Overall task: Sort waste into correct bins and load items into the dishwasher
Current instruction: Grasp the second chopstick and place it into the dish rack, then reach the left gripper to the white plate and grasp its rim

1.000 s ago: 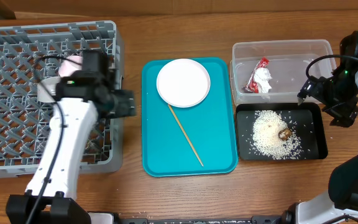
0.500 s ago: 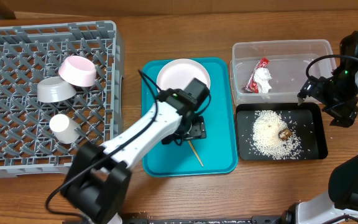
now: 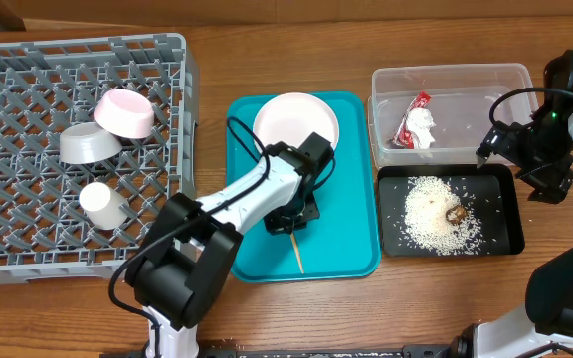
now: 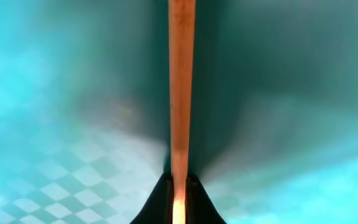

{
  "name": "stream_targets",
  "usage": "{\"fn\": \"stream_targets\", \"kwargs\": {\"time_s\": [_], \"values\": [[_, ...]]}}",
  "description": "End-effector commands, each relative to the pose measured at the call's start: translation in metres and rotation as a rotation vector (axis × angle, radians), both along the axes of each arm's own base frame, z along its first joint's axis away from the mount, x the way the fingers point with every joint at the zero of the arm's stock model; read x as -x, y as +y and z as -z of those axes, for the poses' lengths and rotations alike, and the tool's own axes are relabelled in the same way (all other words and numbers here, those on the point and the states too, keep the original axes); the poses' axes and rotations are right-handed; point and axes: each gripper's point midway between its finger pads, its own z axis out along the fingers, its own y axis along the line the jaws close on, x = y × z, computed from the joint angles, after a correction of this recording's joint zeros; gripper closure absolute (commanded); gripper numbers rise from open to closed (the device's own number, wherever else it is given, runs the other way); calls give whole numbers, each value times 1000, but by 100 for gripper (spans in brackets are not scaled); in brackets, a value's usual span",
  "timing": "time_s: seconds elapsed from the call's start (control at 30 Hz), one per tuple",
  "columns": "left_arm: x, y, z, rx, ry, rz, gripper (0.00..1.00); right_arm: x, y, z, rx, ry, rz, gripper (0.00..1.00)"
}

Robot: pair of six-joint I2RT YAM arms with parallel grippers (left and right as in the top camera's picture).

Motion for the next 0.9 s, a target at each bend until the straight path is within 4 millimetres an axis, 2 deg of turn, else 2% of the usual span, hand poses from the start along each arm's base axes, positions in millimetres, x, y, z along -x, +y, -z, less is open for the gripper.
{"fn": "stream_targets", "kwargs": {"time_s": [0.0, 0.1, 0.2, 0.33, 0.37, 0.4, 0.43, 0.5, 0.53, 0.7, 0.8, 0.83, 0.87], "values": [[1, 21, 4, -57, 27, -32, 96, -1, 0, -7, 5, -28, 3, 0], [-1, 40, -4, -84, 38, -71, 96, 0, 0, -7, 5, -26, 3, 0], [-13, 47, -22, -49, -16, -23, 96, 0, 0, -7, 5, -27, 3, 0], [-37, 68, -82, -16, -193, 46, 96, 0, 0, -7, 5, -27, 3, 0], [-44, 80, -104, -1, -261, 70, 96, 0, 0, -7, 5, -27, 3, 0], [-48, 90, -116, -4, -298, 72, 96, 0, 0, -7, 5, -27, 3, 0], [-53, 109, -132, -19, -354, 67, 96, 0, 0, -7, 5, -27, 3, 0], [-59, 132, -146, -47, -402, 51, 96, 0, 0, -7, 5, -27, 3, 0], [-64, 150, -154, -67, -433, 57, 96, 0, 0, -7, 5, -27, 3, 0], [-84, 203, -156, -123, -471, 76, 96, 0, 0, -7, 5, -26, 4, 0], [-93, 222, -149, -138, -474, 53, 96, 0, 0, -7, 5, -26, 3, 0], [-96, 225, -147, -139, -472, 60, 91, 0, 0, -7, 5, -26, 3, 0], [-96, 227, -145, -146, -468, 76, 79, 0, 0, -7, 5, -26, 3, 0]]}}
